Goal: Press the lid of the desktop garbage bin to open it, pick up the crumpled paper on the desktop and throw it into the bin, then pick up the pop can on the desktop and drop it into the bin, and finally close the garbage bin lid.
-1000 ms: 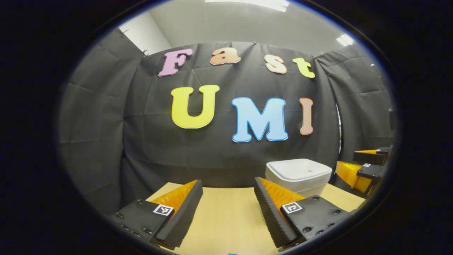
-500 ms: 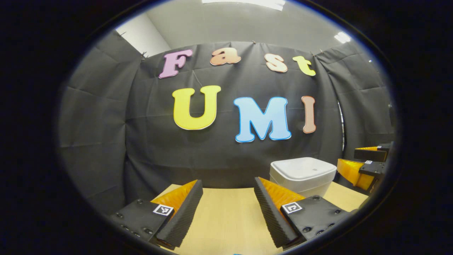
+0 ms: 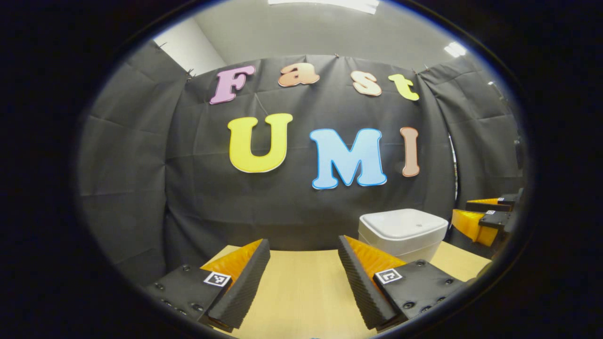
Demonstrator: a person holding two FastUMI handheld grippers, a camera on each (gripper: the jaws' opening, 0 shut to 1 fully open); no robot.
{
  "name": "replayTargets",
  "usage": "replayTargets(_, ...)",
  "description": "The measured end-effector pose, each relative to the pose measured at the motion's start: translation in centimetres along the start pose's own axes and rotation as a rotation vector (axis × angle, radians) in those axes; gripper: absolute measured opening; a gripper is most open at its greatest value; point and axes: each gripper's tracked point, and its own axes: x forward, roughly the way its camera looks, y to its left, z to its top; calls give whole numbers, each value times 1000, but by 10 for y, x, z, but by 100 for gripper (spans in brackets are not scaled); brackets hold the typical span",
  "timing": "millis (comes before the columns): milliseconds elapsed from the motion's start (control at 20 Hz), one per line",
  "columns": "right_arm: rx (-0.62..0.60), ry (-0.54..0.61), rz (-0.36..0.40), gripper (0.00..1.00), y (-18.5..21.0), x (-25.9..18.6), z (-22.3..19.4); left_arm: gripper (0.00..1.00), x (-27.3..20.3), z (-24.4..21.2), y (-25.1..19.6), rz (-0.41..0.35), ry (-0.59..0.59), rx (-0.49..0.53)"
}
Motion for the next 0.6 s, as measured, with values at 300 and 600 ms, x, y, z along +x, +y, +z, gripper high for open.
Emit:
replayTargets(300, 35, 10, -8, 11, -5, 4, -2, 97, 3, -6, -2, -1, 12, -14)
replayTargets(600, 50, 7, 41, 5, -1, 19, -5, 97, 10, -8, -3, 7, 17, -10)
